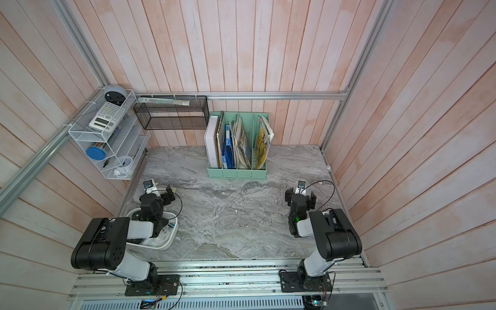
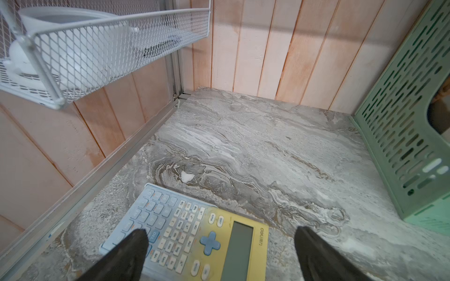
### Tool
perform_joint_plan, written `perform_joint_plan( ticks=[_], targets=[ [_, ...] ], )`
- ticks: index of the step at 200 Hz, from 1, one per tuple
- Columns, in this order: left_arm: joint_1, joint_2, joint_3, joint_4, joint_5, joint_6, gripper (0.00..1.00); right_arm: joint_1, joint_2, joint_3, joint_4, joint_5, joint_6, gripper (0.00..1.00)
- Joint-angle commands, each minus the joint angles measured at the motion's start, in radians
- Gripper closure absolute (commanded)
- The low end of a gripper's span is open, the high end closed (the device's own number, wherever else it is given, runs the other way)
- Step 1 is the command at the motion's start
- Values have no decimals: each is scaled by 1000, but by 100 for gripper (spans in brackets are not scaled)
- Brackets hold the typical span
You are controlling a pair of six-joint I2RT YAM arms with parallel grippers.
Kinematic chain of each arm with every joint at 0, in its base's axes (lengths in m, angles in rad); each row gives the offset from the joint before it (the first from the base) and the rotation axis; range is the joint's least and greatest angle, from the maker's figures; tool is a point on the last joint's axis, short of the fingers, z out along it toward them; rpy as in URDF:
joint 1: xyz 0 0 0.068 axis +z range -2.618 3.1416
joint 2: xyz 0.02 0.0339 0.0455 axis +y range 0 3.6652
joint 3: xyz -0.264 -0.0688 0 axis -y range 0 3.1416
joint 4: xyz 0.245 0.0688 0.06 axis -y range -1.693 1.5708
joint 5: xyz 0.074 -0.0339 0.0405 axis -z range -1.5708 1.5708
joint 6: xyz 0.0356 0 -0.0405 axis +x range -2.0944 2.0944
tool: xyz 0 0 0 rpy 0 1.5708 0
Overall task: Take out the mouse from the storage box
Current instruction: Move the storage box to the center of the board.
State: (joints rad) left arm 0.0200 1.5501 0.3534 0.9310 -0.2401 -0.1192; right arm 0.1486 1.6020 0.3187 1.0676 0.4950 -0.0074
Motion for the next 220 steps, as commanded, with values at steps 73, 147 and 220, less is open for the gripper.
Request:
perform_joint_plan(
  ticks=[73,147,220],
  targets=[
    [-5,8,13,4,12,12,0,-3,-16,16,-13,-8,10,2],
    [-119,-253,-127,64,-100,123,0,113,-113,-113,193,53,-123,2],
    [-229,-882,71,-859,-338,-380,0,605,-620,142,-578,238,-171,2]
  ],
)
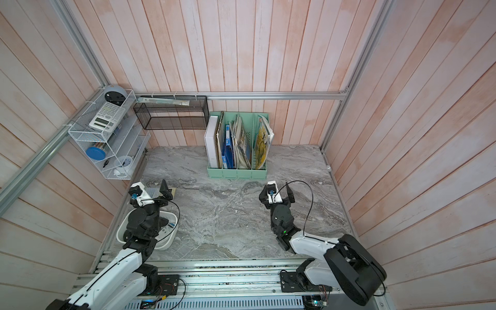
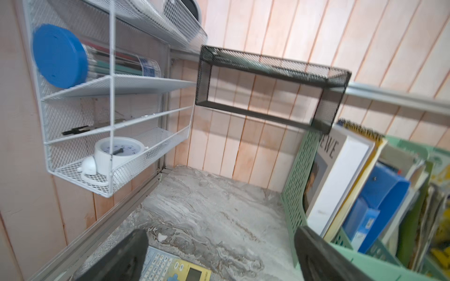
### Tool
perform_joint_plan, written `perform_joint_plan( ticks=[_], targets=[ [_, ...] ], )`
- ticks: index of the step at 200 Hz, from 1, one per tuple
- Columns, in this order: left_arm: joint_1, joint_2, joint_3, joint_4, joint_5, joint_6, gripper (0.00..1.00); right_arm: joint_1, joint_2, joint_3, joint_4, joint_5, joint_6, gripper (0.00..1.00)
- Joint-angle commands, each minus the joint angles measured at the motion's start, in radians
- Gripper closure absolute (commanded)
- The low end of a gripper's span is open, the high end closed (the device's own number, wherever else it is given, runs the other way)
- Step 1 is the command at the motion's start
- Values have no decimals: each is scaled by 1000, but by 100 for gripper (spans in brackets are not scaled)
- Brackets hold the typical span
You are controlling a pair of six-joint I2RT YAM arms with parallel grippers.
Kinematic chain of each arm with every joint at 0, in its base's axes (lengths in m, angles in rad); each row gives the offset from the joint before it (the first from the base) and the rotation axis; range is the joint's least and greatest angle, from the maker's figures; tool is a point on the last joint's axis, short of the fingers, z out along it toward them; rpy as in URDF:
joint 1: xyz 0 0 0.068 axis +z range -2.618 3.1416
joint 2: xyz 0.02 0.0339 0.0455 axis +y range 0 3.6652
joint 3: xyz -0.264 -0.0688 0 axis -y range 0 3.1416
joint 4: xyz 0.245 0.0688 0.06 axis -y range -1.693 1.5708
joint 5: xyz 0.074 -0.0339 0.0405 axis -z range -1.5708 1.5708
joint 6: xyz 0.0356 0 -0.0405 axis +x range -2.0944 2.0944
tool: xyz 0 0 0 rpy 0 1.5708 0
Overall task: Take out the mouse from the storage box
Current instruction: Move the storage box to the center of the board.
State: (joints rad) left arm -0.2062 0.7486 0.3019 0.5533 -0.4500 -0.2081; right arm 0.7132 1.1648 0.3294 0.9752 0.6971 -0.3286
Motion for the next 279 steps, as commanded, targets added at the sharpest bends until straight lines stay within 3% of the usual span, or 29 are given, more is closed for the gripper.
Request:
perform_joint_plan(
  ticks=[1,17,30,47,68,89,119,154,187,232,279],
  targets=[
    [-4,-84,126,-498,-127,-300,0,40,-192,139,-525,31,174,2],
    [-4,-108,210,-728,-104,-413,0,12,-308,250,-875,-47,426,2],
    [0,-116,280,-913,-87,-518,0,3,-373,280,-994,-71,542,2],
    [10,-130,302,-1003,0,-575,0,-28,-476,278,-1113,-140,657,2],
    [37,-112,321,-1088,168,-568,0,-94,-637,213,-1221,-192,831,2],
    [4,0,400,-1344,108,-657,0,-176,-762,153,-1295,-301,876,2],
    [-209,120,476,-1581,-97,-829,0,-198,-721,203,-1468,-313,916,2],
    [-242,228,434,-1539,-102,-873,0,-196,-592,214,-1462,-383,943,2],
    [-241,315,428,-1431,-55,-822,0,-188,-509,214,-1416,-469,967,2],
    [-252,404,426,-1331,76,-763,0,-143,-438,223,-1412,-457,977,2],
    [-374,470,435,-1294,105,-782,0,-79,-360,234,-1397,-410,991,2]
  ],
)
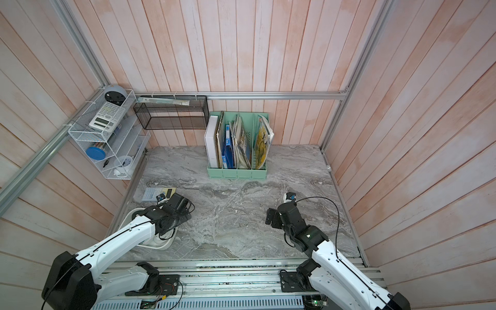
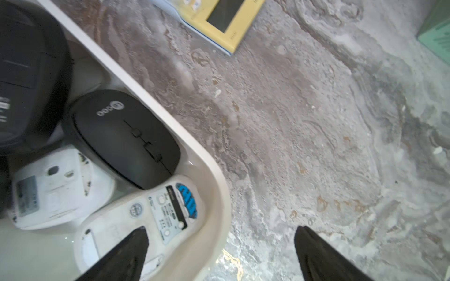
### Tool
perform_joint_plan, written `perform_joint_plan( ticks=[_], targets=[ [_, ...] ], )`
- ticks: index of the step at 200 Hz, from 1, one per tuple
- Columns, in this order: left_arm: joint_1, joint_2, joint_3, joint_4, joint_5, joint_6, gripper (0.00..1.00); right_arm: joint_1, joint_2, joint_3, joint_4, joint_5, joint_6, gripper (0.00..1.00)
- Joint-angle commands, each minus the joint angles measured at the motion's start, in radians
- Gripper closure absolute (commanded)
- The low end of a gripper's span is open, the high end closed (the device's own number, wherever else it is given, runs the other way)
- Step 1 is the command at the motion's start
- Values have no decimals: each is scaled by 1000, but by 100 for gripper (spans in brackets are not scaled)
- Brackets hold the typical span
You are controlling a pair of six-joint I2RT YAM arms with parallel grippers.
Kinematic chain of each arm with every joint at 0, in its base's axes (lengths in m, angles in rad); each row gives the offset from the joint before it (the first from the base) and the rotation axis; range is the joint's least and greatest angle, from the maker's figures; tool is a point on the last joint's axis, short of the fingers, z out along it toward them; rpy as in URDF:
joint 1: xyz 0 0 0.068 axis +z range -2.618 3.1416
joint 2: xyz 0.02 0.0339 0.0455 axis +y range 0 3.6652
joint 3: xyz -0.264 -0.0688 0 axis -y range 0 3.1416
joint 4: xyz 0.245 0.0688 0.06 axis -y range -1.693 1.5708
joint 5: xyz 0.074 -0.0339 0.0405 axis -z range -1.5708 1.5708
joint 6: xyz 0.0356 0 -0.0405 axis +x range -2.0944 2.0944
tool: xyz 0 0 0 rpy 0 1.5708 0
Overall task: Take out the mouse from the storage box
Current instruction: Move the storage box to the center of the board.
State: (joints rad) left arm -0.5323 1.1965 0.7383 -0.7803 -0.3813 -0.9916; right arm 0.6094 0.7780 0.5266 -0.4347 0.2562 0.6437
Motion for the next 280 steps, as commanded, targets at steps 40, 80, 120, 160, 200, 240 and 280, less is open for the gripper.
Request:
perform_joint_plan(
  ticks=[40,80,120,160,200,240,280],
  targets=[
    [-172,48,18,69,38,-33,1,41,48,50,7,61,19,2],
    [-307,136,79,124,44,-56,1,40,46,50,-4,85,28,2],
    [-399,249,150,241,97,-46,1,41,34,52,-35,124,47,2],
    [-487,378,264,296,153,-9,1,41,-2,48,-68,172,68,2],
    [-528,412,338,307,192,41,1,42,-3,46,-77,182,83,2],
    [-469,236,304,108,8,105,0,53,40,59,-38,110,82,2],
    [-118,-188,37,-13,-14,75,0,145,133,71,53,98,121,2]
  ],
)
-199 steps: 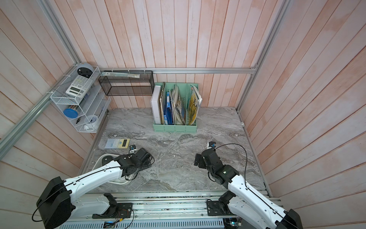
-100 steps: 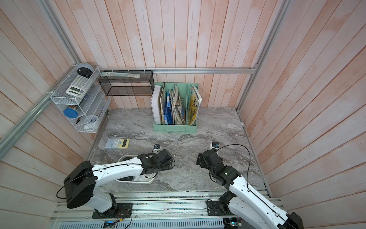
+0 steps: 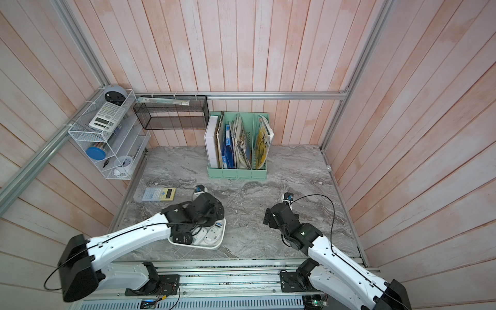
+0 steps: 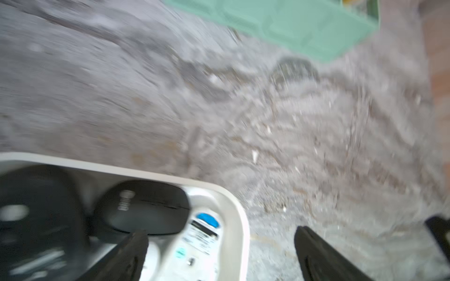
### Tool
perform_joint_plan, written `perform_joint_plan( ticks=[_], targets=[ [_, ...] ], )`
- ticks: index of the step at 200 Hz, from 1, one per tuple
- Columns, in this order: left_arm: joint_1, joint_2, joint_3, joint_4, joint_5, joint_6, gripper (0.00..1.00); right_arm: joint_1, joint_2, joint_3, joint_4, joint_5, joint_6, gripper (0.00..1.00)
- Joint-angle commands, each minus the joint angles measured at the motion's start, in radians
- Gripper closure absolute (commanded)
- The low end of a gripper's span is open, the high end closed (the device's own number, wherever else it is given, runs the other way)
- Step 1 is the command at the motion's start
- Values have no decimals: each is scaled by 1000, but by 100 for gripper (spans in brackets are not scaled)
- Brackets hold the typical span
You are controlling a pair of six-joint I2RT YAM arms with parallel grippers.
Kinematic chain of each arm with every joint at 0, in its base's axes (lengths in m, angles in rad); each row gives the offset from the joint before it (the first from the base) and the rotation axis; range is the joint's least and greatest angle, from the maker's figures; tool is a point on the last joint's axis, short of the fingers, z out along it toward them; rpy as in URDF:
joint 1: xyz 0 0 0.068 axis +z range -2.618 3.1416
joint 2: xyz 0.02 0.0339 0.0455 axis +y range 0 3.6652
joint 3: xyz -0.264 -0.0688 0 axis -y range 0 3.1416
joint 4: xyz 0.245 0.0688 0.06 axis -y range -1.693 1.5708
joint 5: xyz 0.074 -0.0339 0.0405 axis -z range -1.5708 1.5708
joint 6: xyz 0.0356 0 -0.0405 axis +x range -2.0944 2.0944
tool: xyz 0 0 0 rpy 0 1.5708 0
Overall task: Take out the mouse from the storage box
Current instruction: Move the storage box to the center of the board.
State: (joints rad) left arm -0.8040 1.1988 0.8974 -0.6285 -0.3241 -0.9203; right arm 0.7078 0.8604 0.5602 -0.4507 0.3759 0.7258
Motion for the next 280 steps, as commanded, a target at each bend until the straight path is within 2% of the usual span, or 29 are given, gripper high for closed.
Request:
perform_joint_plan(
  ticks=[1,21,36,80,115,137,153,195,218,247,280],
  targets=[
    [161,-200,-126,-170,-72,4,0,50,53,38,71,-23,40,2],
    [368,-348,-210,-256,-74,12,0,112,128,42,142,-34,71,2],
    [497,-395,-269,-258,-17,14,0,166,196,65,176,-28,87,2],
    [578,-279,-364,-144,114,-23,0,295,364,135,289,-79,143,2],
    [576,-310,-417,-57,208,-23,0,377,522,196,371,-155,170,2],
    [555,-356,-447,-5,262,-37,0,380,616,200,464,-242,209,2],
    [506,-362,-451,23,273,-54,0,379,668,209,510,-283,231,2],
    [332,-333,-461,118,255,-133,0,376,680,222,503,-278,242,2],
    [232,-282,-450,198,237,-170,0,337,659,214,462,-270,264,3],
    [129,-174,-396,286,210,-188,0,256,639,176,493,-336,284,9],
    [67,-36,-317,383,207,-187,0,184,624,172,480,-365,250,13]
  ],
)
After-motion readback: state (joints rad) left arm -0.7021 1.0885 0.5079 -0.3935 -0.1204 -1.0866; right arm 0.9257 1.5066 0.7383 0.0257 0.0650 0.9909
